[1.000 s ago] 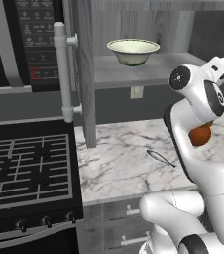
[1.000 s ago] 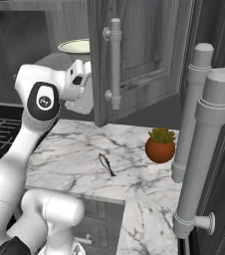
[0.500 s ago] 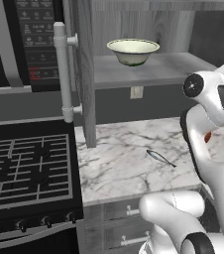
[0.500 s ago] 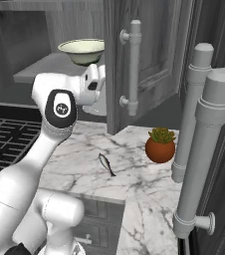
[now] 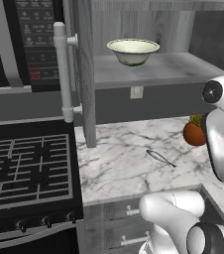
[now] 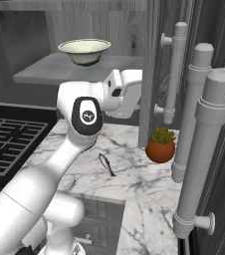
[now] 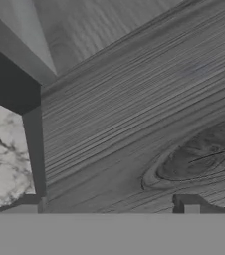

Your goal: Retrieve the bowl from the cabinet, then place the raw meat into the bowl to avoid contamination.

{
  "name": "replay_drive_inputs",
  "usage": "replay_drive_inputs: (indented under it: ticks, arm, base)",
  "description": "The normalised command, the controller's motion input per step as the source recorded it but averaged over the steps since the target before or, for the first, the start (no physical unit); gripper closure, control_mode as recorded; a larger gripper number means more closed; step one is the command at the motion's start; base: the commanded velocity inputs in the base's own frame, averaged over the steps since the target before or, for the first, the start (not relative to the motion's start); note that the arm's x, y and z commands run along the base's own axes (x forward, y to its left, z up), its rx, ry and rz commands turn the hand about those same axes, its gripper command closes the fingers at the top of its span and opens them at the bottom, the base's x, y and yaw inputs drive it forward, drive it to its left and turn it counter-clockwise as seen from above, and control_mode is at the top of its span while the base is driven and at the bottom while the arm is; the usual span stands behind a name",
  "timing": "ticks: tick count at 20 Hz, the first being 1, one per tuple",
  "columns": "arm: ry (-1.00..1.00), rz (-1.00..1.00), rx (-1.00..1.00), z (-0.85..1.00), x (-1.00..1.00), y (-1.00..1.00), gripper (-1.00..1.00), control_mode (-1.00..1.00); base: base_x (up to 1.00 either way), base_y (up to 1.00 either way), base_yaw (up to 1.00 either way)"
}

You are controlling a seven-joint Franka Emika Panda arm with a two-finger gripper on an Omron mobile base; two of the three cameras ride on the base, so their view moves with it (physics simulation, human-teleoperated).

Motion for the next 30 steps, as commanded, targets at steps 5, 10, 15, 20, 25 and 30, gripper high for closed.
replay_drive_inputs:
  ticks: [5, 10, 15, 20, 25, 30]
  arm:
    - [-0.02, 0.00, 0.00, -0.05, 0.02, -0.65, -1.00, -1.00]
    - [-0.01, 0.00, 0.00, -0.10, 0.04, -0.62, -1.00, -1.00]
    - [-0.03, 0.00, 0.00, -0.19, -0.02, -0.27, -1.00, -1.00]
    - [-0.06, 0.01, 0.00, -0.32, -0.32, 0.50, -1.00, -1.00]
    - [-0.06, 0.02, 0.03, -0.25, -0.37, 0.75, -1.00, -1.00]
    - [0.01, 0.03, 0.08, -0.07, -0.41, 0.72, -1.00, -1.00]
  base:
    - [0.00, 0.00, 0.00]
    - [0.00, 0.00, 0.00]
    - [0.00, 0.00, 0.00]
    - [0.00, 0.00, 0.00]
    - [0.00, 0.00, 0.00]
    - [0.00, 0.00, 0.00]
